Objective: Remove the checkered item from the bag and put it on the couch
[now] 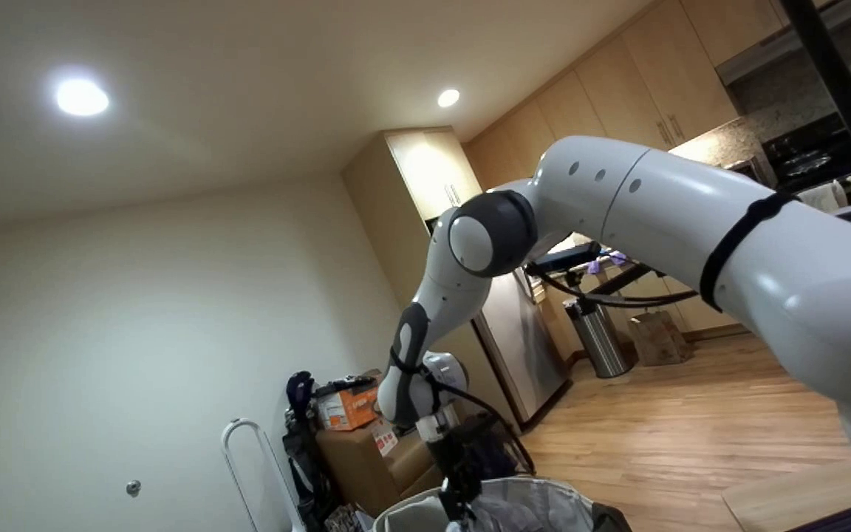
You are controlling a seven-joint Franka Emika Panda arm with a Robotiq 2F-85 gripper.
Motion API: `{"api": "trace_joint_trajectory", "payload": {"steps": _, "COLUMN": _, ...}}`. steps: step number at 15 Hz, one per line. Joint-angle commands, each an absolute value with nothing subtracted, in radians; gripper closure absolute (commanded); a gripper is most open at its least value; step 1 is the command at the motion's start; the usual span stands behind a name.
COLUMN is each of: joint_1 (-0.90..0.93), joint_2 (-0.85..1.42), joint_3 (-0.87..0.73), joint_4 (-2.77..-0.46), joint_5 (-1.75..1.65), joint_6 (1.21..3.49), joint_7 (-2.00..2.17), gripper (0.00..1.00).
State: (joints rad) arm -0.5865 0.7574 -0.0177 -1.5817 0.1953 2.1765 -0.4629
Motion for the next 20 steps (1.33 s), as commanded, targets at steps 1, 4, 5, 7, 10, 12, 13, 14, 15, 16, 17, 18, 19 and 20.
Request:
{"api": "trace_joint_trajectory", "payload": {"steps": 1, "joint_1": -0.645, "joint_2": 0.906, "joint_3": -0.026, "joint_4": -1.551, "joint_5": 0.215, "joint_6": 2.074, "joint_7": -0.555, "gripper": 0.92}}
{"api": "trace_joint_trajectory", "payload": {"steps": 4, "joint_1": -0.680, "joint_2": 1.047, "joint_3": -0.029, "joint_4": -1.466, "joint_5": 0.199, "joint_6": 1.945, "joint_7": -0.545, "gripper": 0.92}}
{"api": "trace_joint_trajectory", "payload": {"steps": 5, "joint_1": -0.685, "joint_2": 1.074, "joint_3": -0.032, "joint_4": -1.425, "joint_5": 0.197, "joint_6": 1.872, "joint_7": -0.518, "gripper": 0.93}}
{"api": "trace_joint_trajectory", "payload": {"steps": 7, "joint_1": -0.694, "joint_2": 1.073, "joint_3": -0.022, "joint_4": -1.371, "joint_5": 0.225, "joint_6": 1.764, "joint_7": -0.478, "gripper": 0.93}}
{"api": "trace_joint_trajectory", "payload": {"steps": 10, "joint_1": -0.673, "joint_2": 1.011, "joint_3": -0.022, "joint_4": -1.316, "joint_5": 0.241, "joint_6": 1.738, "joint_7": -0.450, "gripper": 0.93}}
{"api": "trace_joint_trajectory", "payload": {"steps": 12, "joint_1": -0.648, "joint_2": 0.933, "joint_3": -0.021, "joint_4": -1.329, "joint_5": 0.238, "joint_6": 1.787, "joint_7": -0.429, "gripper": 0.93}}
{"api": "trace_joint_trajectory", "payload": {"steps": 13, "joint_1": -0.631, "joint_2": 0.893, "joint_3": -0.024, "joint_4": -1.343, "joint_5": 0.231, "joint_6": 1.821, "joint_7": -0.420, "gripper": 0.94}}
{"api": "trace_joint_trajectory", "payload": {"steps": 14, "joint_1": -0.615, "joint_2": 0.850, "joint_3": -0.025, "joint_4": -1.358, "joint_5": 0.226, "joint_6": 1.848, "joint_7": -0.413, "gripper": 0.94}}
{"api": "trace_joint_trajectory", "payload": {"steps": 15, "joint_1": -0.598, "joint_2": 0.807, "joint_3": -0.026, "joint_4": -1.375, "joint_5": 0.220, "joint_6": 1.883, "joint_7": -0.410, "gripper": 0.94}}
{"api": "trace_joint_trajectory", "payload": {"steps": 16, "joint_1": -0.583, "joint_2": 0.766, "joint_3": -0.023, "joint_4": -1.387, "joint_5": 0.221, "joint_6": 1.899, "joint_7": -0.405, "gripper": 0.94}}
{"api": "trace_joint_trajectory", "payload": {"steps": 17, "joint_1": -0.568, "joint_2": 0.725, "joint_3": -0.020, "joint_4": -1.398, "joint_5": 0.224, "joint_6": 1.922, "joint_7": -0.404, "gripper": 0.94}}
{"api": "trace_joint_trajectory", "payload": {"steps": 18, "joint_1": -0.555, "joint_2": 0.687, "joint_3": -0.015, "joint_4": -1.408, "joint_5": 0.229, "joint_6": 1.941, "joint_7": -0.407, "gripper": 0.94}}
{"api": "trace_joint_trajectory", "payload": {"steps": 19, "joint_1": -0.539, "joint_2": 0.647, "joint_3": -0.012, "joint_4": -1.422, "joint_5": 0.229, "joint_6": 1.960, "joint_7": -0.404, "gripper": 0.94}}
{"api": "trace_joint_trajectory", "payload": {"steps": 20, "joint_1": -0.520, "joint_2": 0.605, "joint_3": -0.009, "joint_4": -1.441, "joint_5": 0.228, "joint_6": 1.981, "joint_7": -0.396, "gripper": 0.94}}
